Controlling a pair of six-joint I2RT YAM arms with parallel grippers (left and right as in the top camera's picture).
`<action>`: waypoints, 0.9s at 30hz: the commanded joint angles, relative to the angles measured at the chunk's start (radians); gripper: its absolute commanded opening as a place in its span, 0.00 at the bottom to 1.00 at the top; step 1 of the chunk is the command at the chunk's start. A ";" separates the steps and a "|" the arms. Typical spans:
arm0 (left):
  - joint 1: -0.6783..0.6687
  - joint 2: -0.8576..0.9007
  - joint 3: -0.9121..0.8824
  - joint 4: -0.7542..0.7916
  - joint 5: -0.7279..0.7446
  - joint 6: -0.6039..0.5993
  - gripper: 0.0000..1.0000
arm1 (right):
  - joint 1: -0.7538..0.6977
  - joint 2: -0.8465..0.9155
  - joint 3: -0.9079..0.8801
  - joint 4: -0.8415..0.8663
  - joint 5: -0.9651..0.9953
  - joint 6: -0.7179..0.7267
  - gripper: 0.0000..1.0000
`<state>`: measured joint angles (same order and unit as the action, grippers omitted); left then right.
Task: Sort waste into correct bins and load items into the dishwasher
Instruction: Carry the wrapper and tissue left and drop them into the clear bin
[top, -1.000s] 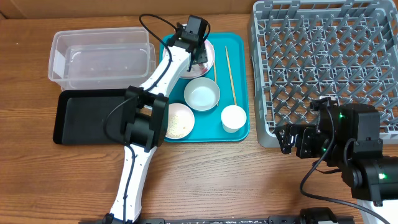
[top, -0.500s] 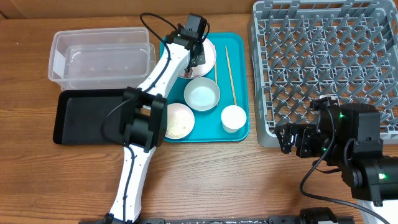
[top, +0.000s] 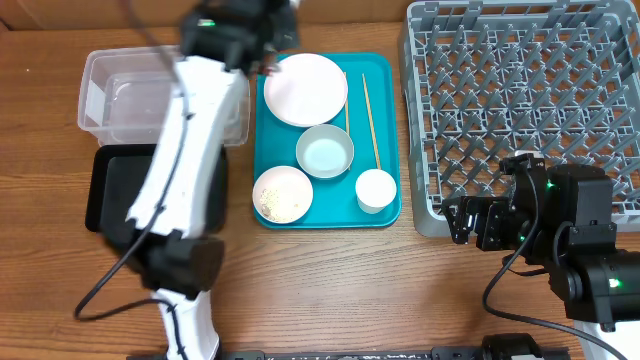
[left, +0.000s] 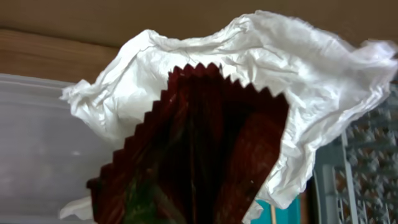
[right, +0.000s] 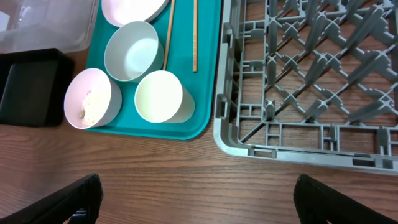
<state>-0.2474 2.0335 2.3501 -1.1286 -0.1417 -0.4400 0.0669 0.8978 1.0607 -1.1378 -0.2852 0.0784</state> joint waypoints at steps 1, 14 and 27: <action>0.109 0.047 -0.013 -0.045 -0.003 -0.080 0.04 | 0.005 -0.005 0.025 0.006 -0.009 0.005 1.00; 0.332 0.293 -0.013 -0.072 0.002 -0.520 0.08 | 0.005 -0.005 0.025 0.006 -0.010 0.005 1.00; 0.333 0.340 -0.010 -0.087 0.013 -0.469 0.67 | 0.005 -0.005 0.025 0.006 -0.020 0.031 1.00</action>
<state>0.0868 2.4035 2.3398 -1.2125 -0.1303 -0.9619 0.0669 0.8978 1.0607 -1.1381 -0.2855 0.1013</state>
